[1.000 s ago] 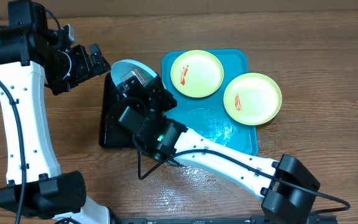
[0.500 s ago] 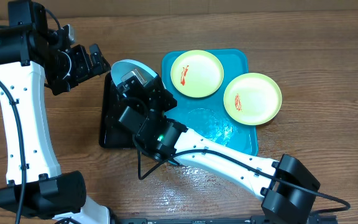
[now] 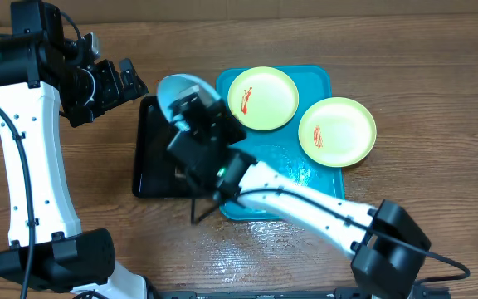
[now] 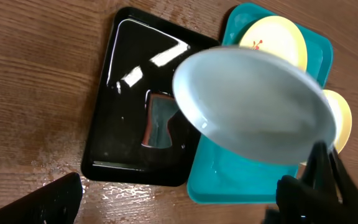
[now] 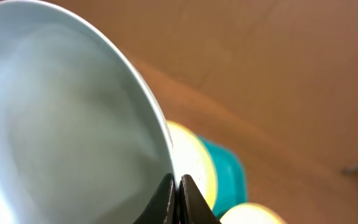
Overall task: Clean dirty plates on tray and stack at the side
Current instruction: 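Lift the cleaned plate with the right gripper and tilt it over the black tray, then carry the plate right and set it on the table beside the tray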
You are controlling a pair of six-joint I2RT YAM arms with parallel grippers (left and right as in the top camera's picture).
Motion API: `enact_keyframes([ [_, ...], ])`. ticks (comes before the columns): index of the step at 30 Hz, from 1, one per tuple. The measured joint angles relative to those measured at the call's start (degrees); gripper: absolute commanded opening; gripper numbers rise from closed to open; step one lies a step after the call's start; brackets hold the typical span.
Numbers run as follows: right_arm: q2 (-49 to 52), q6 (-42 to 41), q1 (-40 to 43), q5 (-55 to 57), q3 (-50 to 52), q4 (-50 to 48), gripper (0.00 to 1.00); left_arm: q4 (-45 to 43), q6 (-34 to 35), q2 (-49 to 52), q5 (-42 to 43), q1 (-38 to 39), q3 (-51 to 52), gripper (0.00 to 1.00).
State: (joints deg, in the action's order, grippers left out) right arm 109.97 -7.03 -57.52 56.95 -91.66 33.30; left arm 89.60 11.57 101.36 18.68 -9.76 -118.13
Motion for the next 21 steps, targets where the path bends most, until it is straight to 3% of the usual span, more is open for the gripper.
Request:
enact_keyframes([
  [11,-7.6,-14.7,21.8,-33.8,-1.5,14.4,0.04,0.0,0.0,0.0,0.0,0.0,0.0,1.0],
  [17,-16.6,-19.3,46.2,-50.0,-4.3,24.5,0.04,0.0,0.0,0.0,0.0,0.0,0.0,1.0],
  [21,-16.3,-20.4,62.6,-54.1,-4.1,30.8,0.04,0.0,0.0,0.0,0.0,0.0,0.0,1.0],
])
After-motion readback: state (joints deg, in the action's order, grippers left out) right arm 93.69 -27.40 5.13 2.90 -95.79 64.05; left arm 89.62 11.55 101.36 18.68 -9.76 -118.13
